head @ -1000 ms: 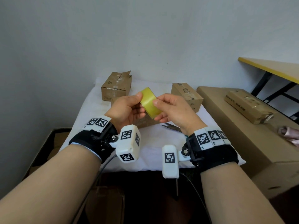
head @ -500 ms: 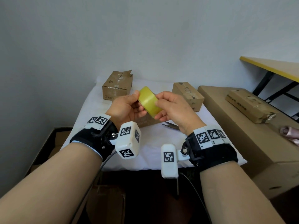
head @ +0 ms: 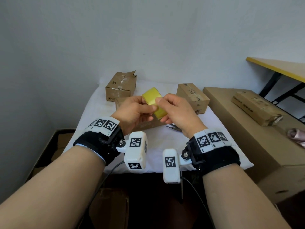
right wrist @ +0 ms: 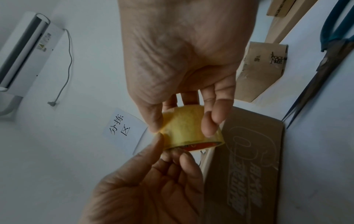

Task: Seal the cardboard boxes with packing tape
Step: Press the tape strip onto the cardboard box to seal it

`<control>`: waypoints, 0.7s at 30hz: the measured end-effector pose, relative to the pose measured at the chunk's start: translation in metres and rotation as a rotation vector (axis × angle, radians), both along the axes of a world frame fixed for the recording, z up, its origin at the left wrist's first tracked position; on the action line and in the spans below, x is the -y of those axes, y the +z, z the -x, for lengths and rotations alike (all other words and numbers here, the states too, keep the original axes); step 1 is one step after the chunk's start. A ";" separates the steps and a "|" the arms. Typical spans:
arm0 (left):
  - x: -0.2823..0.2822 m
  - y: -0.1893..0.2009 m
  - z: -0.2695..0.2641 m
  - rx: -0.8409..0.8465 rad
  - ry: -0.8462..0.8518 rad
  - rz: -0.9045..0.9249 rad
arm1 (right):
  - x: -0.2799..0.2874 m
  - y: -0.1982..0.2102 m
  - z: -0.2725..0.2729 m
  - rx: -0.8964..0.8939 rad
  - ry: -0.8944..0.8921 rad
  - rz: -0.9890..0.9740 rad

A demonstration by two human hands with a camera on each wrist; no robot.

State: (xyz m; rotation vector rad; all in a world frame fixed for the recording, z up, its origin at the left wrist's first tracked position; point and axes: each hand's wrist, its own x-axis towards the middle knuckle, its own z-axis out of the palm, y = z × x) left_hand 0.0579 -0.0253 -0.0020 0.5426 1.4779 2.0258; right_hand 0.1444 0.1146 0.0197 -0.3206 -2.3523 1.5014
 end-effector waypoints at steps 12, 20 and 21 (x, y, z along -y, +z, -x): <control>-0.001 -0.004 0.002 -0.056 0.021 0.001 | -0.004 0.000 0.001 0.012 0.072 0.048; 0.000 0.002 0.005 0.161 0.088 -0.110 | -0.004 0.003 -0.001 0.012 0.151 0.071; 0.000 0.002 0.005 0.199 0.106 -0.129 | -0.004 0.003 -0.002 0.017 0.158 0.064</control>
